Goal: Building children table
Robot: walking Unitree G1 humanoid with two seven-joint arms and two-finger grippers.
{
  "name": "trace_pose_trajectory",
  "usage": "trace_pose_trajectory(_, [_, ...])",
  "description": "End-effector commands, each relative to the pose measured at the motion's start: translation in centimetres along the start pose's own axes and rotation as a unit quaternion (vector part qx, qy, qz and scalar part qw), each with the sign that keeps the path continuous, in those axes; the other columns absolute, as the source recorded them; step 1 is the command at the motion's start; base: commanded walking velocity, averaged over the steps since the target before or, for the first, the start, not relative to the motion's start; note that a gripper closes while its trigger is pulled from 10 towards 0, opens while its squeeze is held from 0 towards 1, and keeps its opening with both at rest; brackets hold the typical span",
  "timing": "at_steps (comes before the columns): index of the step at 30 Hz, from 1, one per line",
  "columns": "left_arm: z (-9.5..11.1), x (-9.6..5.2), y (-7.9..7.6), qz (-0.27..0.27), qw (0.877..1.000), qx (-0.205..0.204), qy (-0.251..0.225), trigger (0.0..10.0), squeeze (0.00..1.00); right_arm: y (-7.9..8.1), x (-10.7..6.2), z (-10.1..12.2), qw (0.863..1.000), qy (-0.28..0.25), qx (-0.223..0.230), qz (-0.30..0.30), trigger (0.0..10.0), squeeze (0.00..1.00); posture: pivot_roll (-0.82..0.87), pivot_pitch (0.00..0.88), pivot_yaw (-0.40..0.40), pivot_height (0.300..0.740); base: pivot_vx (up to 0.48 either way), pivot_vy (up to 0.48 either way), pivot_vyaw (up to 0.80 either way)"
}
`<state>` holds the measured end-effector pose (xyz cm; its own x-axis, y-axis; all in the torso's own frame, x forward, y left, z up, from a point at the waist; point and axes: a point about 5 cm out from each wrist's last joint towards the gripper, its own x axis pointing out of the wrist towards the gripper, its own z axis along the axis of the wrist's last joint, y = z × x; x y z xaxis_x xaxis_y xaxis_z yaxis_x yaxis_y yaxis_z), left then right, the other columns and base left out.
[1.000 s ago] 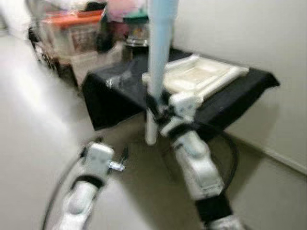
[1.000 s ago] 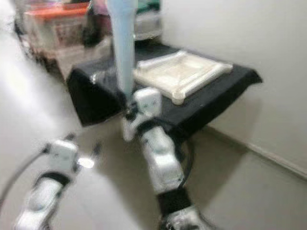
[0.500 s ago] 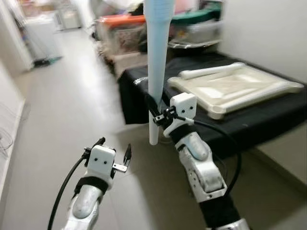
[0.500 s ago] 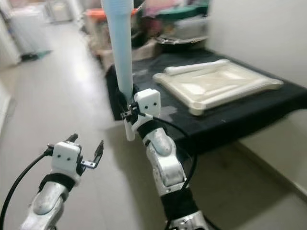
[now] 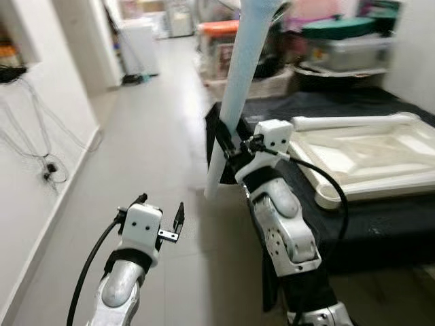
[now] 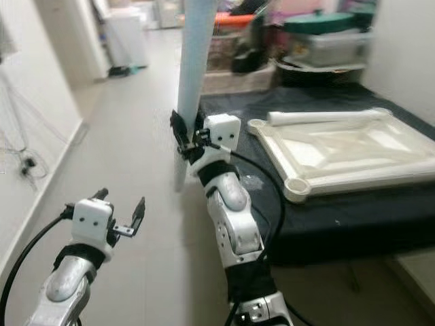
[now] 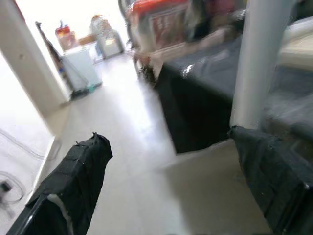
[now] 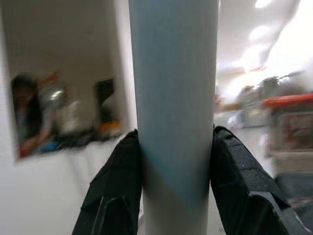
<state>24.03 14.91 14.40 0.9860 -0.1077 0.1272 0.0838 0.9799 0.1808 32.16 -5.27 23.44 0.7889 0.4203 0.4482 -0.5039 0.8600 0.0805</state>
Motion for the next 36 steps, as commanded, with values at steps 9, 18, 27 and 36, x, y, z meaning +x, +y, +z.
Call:
trace_pose_trajectory(9, [-0.11,0.06,-0.52,-0.014,1.000,0.006,0.001,10.0,0.00,-0.41,-0.39,-0.05,1.000,0.000,0.003,-0.014,10.0,0.00,-0.02,0.000,0.030,0.740,0.117,-0.422,0.00])
trace_pose_trajectory(18, [-0.21,0.24,-0.34,0.003,1.000,-0.002,0.005,10.0,0.00,-0.49,-0.40,-0.18,1.000,0.001,-0.001,-0.015,10.0,0.00,-0.02,0.000,0.029,0.740,0.000,-0.480,0.00])
trace_pose_trajectory(27, [-0.14,0.39,0.06,0.020,1.000,-0.009,0.003,10.0,0.00,-0.49,-0.45,-0.27,1.000,0.003,0.000,-0.014,10.0,0.00,-0.02,0.000,0.030,0.740,0.000,-0.476,0.00])
trace_pose_trajectory(36, [0.28,0.85,0.39,0.023,1.000,-0.005,-0.001,10.0,0.00,0.03,-0.29,-0.42,1.000,0.011,0.019,0.001,10.0,0.00,-0.02,0.000,0.026,0.740,0.000,0.000,0.00])
